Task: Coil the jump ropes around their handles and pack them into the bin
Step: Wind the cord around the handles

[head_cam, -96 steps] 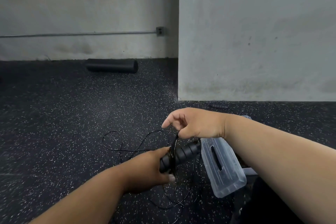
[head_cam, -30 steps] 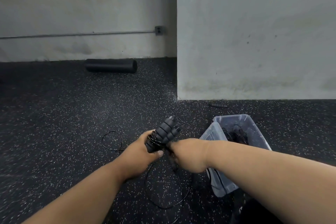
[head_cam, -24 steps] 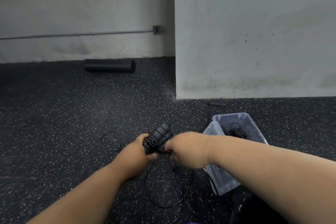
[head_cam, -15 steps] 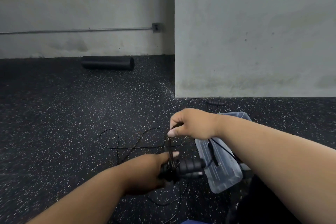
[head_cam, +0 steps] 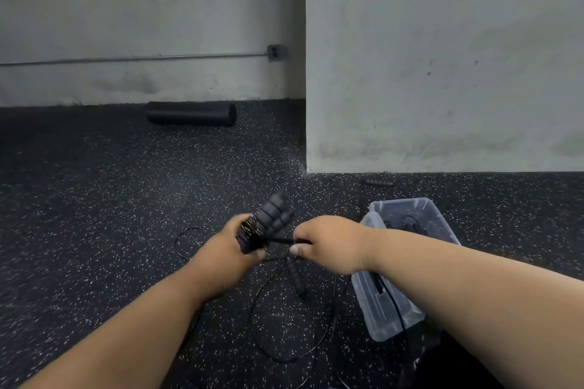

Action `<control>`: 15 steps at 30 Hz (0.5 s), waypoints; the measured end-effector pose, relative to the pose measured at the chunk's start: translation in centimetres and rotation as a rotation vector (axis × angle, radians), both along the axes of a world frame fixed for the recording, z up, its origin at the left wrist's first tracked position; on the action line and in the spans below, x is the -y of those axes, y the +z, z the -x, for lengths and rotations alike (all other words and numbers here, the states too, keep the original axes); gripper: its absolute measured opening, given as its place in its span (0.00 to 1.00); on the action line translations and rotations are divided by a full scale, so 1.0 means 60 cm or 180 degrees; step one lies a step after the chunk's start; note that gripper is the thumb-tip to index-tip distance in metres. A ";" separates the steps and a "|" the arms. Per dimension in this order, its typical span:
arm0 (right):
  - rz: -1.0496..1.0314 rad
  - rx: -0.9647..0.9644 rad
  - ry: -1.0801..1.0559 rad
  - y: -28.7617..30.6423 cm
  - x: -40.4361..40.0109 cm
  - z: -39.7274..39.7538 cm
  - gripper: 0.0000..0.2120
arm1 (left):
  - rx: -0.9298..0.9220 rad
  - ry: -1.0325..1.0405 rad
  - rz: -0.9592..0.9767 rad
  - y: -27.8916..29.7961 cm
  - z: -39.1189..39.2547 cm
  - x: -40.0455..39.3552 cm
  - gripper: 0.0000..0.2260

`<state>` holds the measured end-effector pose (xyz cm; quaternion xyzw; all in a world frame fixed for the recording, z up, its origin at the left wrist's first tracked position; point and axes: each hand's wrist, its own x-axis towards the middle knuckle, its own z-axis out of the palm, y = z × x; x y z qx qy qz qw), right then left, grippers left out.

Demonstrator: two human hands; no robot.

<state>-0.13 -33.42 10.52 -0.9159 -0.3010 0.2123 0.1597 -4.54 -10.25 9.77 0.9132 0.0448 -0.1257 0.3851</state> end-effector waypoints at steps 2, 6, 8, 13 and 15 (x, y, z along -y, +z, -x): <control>0.0202 0.0195 0.0313 0.018 -0.001 0.010 0.12 | -0.0280 -0.0551 -0.0813 -0.018 0.006 0.000 0.29; 0.0025 0.0087 0.0457 0.047 0.000 0.016 0.13 | -0.0313 -0.1645 -0.1369 -0.033 0.030 0.032 0.25; -0.0334 -0.0020 0.0249 0.051 0.011 -0.004 0.15 | -0.0375 -0.1900 -0.1089 -0.025 0.036 0.046 0.27; -0.1307 -0.0866 -0.0567 0.032 0.067 -0.051 0.18 | -0.0401 -0.1426 0.0414 0.028 0.041 0.044 0.27; -0.1262 -0.1040 -0.0455 0.027 0.065 -0.043 0.15 | -0.0287 -0.0959 0.1116 0.041 0.043 0.040 0.30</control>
